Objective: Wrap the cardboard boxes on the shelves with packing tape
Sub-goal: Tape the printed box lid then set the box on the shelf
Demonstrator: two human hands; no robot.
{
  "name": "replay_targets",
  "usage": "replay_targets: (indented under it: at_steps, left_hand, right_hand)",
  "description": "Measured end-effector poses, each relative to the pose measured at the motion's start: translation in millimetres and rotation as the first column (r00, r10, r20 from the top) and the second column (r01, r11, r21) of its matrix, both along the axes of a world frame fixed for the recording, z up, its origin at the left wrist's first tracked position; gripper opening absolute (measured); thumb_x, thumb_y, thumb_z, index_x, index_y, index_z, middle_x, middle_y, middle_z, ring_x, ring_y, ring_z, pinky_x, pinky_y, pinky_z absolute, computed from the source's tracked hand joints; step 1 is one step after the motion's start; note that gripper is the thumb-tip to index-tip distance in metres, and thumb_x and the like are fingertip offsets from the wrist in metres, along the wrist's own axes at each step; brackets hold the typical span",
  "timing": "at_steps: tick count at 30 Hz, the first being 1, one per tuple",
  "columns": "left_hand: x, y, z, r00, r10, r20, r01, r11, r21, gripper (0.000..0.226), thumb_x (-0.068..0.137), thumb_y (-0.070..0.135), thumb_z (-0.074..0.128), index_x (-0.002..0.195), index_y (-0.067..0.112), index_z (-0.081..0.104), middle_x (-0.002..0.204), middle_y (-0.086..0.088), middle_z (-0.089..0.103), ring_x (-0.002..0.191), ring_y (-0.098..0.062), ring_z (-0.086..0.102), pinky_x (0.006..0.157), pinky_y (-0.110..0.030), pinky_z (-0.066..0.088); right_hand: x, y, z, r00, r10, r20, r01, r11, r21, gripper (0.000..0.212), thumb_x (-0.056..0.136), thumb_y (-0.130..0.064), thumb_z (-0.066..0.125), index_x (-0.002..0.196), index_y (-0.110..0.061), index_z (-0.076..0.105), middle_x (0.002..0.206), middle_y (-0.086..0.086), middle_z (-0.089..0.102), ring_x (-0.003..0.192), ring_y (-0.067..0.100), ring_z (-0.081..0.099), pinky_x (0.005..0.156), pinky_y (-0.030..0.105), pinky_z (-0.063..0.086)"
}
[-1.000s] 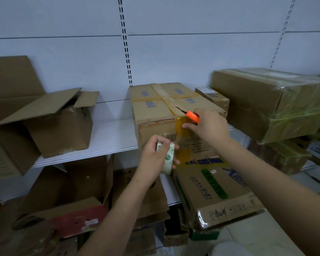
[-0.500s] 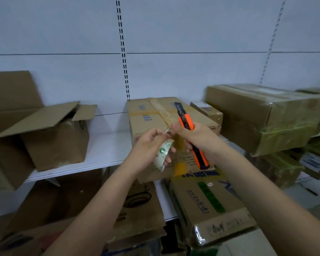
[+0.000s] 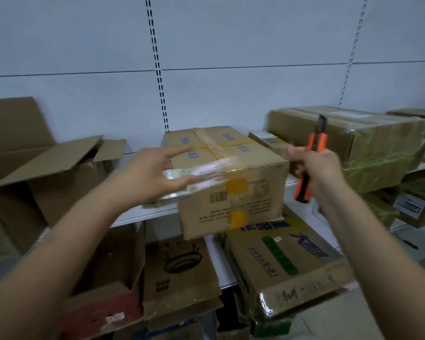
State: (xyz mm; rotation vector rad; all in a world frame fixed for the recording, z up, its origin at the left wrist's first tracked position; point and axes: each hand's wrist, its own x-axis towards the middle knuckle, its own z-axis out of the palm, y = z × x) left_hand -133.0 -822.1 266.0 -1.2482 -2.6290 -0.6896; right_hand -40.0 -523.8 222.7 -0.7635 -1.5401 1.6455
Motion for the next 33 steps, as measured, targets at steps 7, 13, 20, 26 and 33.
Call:
replay_targets:
  at_steps: [7,13,20,26,33]
  left_hand:
    - [-32.8,-24.6,-11.0,0.957,0.088,-0.276,-0.133,0.980,-0.150,0.066,0.077,0.079,0.042,0.137,0.051,0.050,0.089,0.013,0.068,0.044,-0.001,0.060,0.061,-0.025,0.053]
    - [-52.9,-4.1,-27.1,0.898,0.151,-0.414,-0.274,0.927,-0.256,0.062,0.086,0.075,0.042,0.142,0.048,0.046,0.103,0.004,0.074,0.085,-0.015,0.066,0.065,-0.031,0.054]
    - [-62.2,18.4,-40.3,0.901,0.177,-0.396,-0.324,0.880,-0.346,0.059,0.091,0.070,0.042,0.143,0.045,0.046,0.108,0.001,0.071,0.088,-0.015,0.066,0.050,-0.025,0.035]
    - [-84.4,15.1,-48.5,0.966,0.144,-0.215,-0.203,0.937,-0.284,0.058,0.085,0.075,0.038,0.139,0.052,0.046,0.099,0.011,0.071,0.044,0.003,0.059,0.054,-0.022,0.044]
    - [-93.3,15.7,-52.9,0.978,0.136,-0.160,-0.171,0.959,-0.225,0.065,0.078,0.079,0.042,0.136,0.051,0.050,0.128,0.003,0.066,0.104,-0.017,0.067,0.078,-0.033,0.055]
  right_hand:
    - [-1.9,40.2,-9.3,0.998,-0.053,0.025,0.051,0.996,0.074,0.018,0.079,-0.017,0.081,0.090,-0.011,0.070,0.078,0.006,0.065,0.044,0.005,0.047,0.050,0.022,0.046]
    - [-17.8,53.3,-26.5,0.991,-0.066,0.120,0.055,0.994,0.091,0.035,0.074,-0.026,0.085,0.097,-0.005,0.071,0.078,0.006,0.064,0.064,0.017,0.055,0.069,0.035,0.053]
    - [-30.0,71.0,-42.6,0.982,0.018,0.188,-0.006,0.998,-0.063,0.041,0.076,-0.024,0.083,0.109,-0.007,0.066,0.090,0.010,0.068,0.063,0.013,0.053,0.062,0.028,0.049]
    - [-33.8,82.1,-44.4,0.946,0.291,0.139,-0.230,0.912,-0.340,0.026,0.082,-0.025,0.077,0.103,-0.013,0.067,0.083,-0.002,0.068,0.050,0.003,0.045,0.048,0.018,0.045]
    - [-27.9,86.7,-36.6,0.828,0.072,0.557,-0.185,0.971,0.151,0.048,0.083,-0.055,0.071,0.086,-0.011,0.055,0.070,0.006,0.054,0.056,0.017,0.047,0.052,0.028,0.042]
